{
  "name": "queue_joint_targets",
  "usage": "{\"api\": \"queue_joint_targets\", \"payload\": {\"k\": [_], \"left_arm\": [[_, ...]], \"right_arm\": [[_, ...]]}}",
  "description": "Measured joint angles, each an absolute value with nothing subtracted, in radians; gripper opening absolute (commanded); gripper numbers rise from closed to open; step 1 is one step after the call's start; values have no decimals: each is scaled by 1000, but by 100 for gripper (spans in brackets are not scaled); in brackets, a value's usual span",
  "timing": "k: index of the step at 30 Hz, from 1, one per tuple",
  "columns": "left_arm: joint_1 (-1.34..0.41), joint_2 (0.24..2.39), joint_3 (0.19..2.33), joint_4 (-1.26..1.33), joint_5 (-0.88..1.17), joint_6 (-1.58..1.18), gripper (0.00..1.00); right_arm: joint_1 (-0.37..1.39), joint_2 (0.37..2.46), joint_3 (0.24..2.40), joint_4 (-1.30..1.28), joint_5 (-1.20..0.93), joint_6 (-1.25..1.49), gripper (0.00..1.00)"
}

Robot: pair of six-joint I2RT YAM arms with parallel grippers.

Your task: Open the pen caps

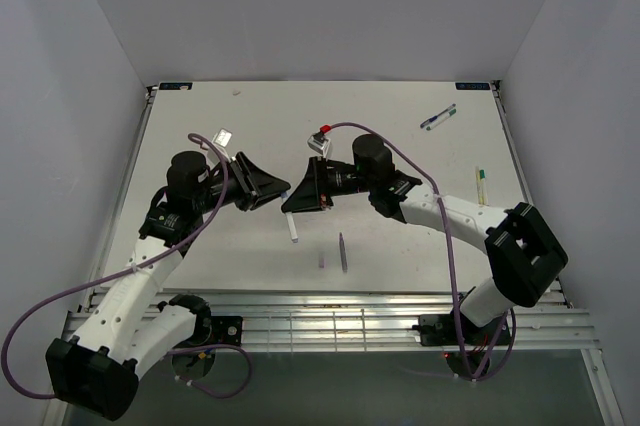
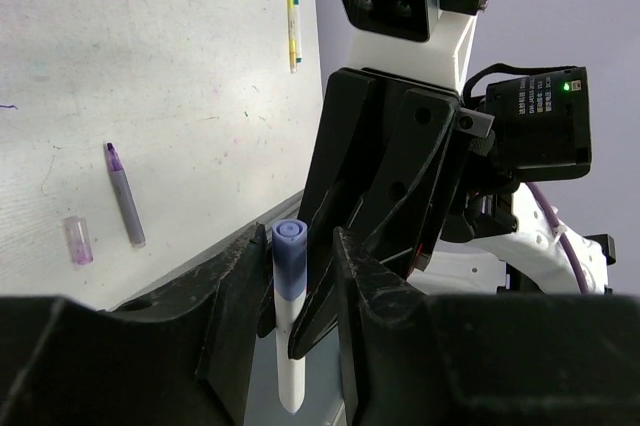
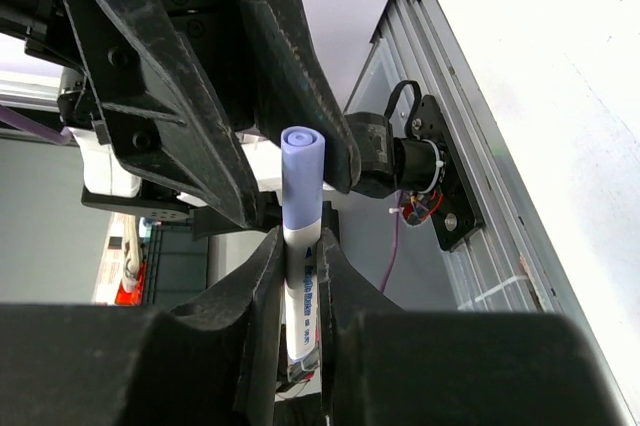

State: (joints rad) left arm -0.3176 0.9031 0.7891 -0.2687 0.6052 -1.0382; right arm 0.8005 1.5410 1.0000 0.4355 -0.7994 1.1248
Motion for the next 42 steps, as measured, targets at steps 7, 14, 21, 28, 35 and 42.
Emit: {"api": "queue_joint_targets", "payload": {"k": [7,14,21,28,35,42], "left_arm": [[-318,894,779,-262,612,-1044,28],[-318,895,779,-266,612,-1043,0],[-318,895,779,-277,603,-1045,0],[-318,887,779,-297,590,-1044,0],[-331,939,872,-519,458,-1086,0],[-336,1035,1054,-704,342,-1109,0]], "right_arm": [[801,1548,1000,480,-800,1150,8],[801,1548,985,498,-800,1161,25],[816,1547,985,485,-800,1138,24],[827,1547,986,461,-788,1122,8],[877,1538,1134,56,-601,904,8],[995,1527,1359,-322,-166,645,8]]}}
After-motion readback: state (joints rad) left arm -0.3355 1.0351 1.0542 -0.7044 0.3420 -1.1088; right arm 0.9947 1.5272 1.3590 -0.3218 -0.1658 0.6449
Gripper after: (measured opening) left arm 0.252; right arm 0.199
